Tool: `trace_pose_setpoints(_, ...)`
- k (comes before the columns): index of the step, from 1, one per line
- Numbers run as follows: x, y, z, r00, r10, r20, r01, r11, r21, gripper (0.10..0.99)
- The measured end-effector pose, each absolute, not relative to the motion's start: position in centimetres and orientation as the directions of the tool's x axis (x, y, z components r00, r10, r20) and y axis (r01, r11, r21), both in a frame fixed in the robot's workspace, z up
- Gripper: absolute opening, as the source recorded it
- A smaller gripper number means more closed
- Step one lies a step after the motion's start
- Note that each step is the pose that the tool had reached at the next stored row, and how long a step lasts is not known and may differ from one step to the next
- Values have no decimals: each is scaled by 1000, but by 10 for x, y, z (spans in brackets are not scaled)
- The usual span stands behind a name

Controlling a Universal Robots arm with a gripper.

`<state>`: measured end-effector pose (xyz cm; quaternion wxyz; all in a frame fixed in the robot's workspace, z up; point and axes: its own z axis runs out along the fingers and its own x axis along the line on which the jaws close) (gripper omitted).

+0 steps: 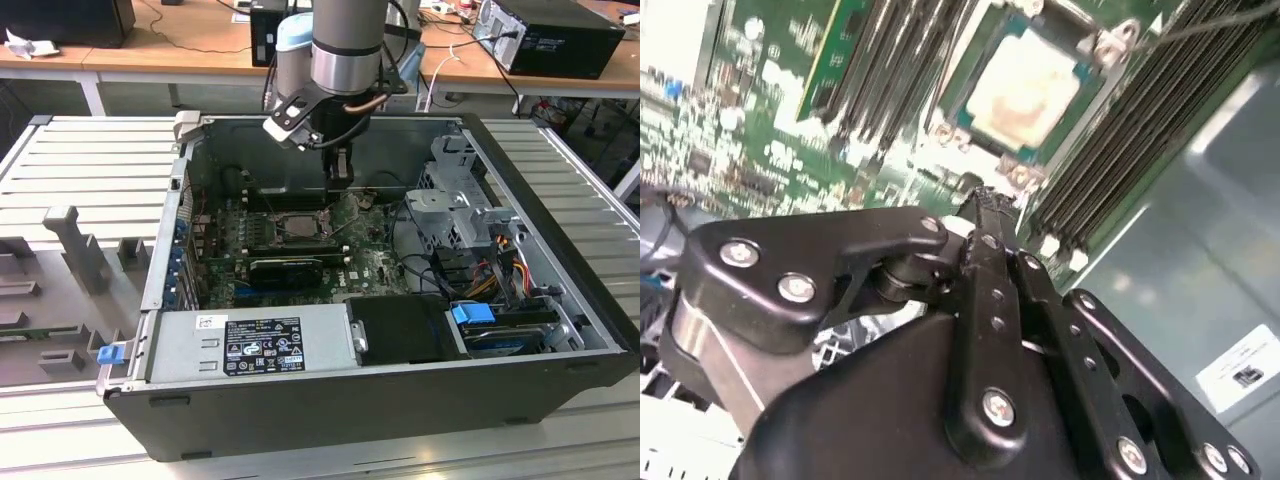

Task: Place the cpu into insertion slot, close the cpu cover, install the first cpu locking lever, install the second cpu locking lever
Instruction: 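Close the cpu cover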

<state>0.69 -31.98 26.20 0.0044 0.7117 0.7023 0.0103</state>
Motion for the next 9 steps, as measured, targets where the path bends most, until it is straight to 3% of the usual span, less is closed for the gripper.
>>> trace_pose_setpoints(9,35,-319,260,-36,999,10,999,36,18,106)
